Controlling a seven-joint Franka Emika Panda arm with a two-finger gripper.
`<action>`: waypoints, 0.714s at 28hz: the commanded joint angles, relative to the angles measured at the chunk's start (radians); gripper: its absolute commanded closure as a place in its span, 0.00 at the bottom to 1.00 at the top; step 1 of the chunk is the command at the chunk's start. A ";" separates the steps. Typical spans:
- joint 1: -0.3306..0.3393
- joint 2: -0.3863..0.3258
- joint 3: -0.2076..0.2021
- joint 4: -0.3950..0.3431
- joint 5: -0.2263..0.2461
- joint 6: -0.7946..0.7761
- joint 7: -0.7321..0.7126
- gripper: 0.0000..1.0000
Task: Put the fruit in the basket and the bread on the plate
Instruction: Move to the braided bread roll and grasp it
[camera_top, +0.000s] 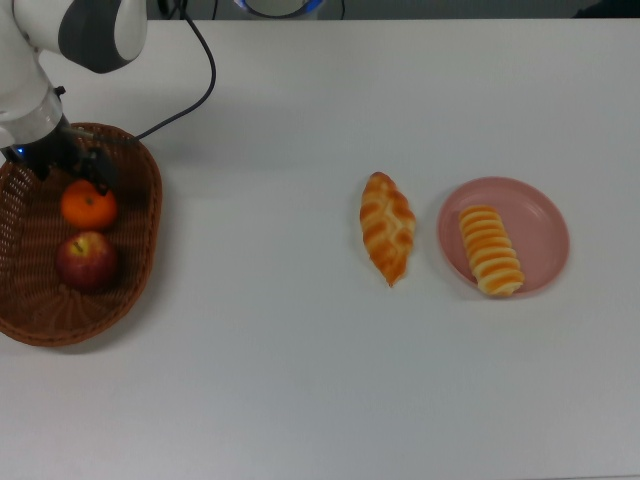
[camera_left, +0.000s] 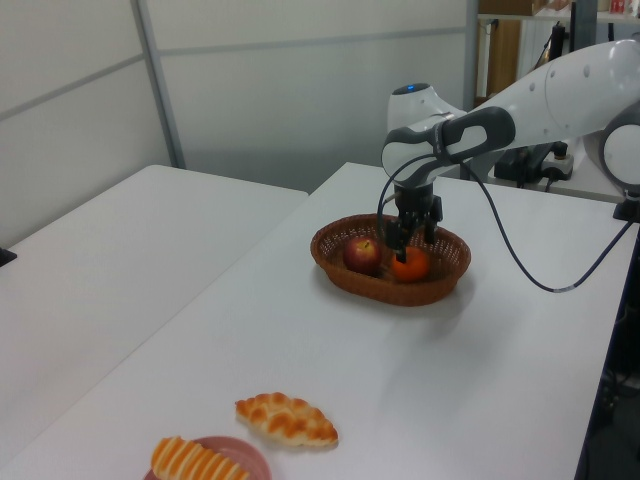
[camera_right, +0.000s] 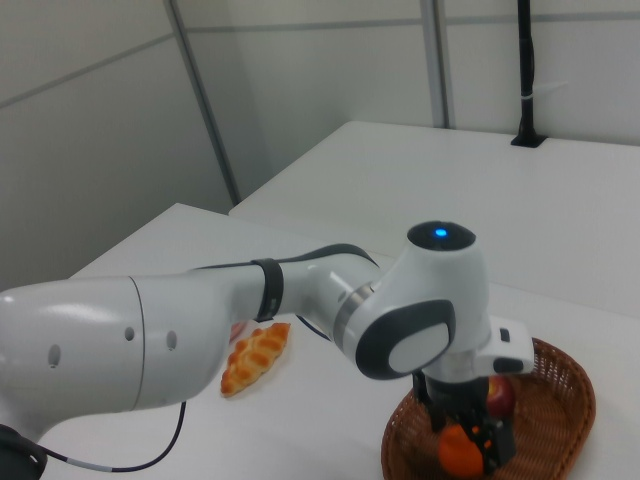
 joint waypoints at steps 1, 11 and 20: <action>0.027 -0.052 0.010 0.004 0.032 -0.033 -0.004 0.00; 0.184 -0.129 0.011 0.020 0.104 -0.214 0.032 0.00; 0.413 -0.121 0.019 0.015 0.124 -0.259 0.190 0.00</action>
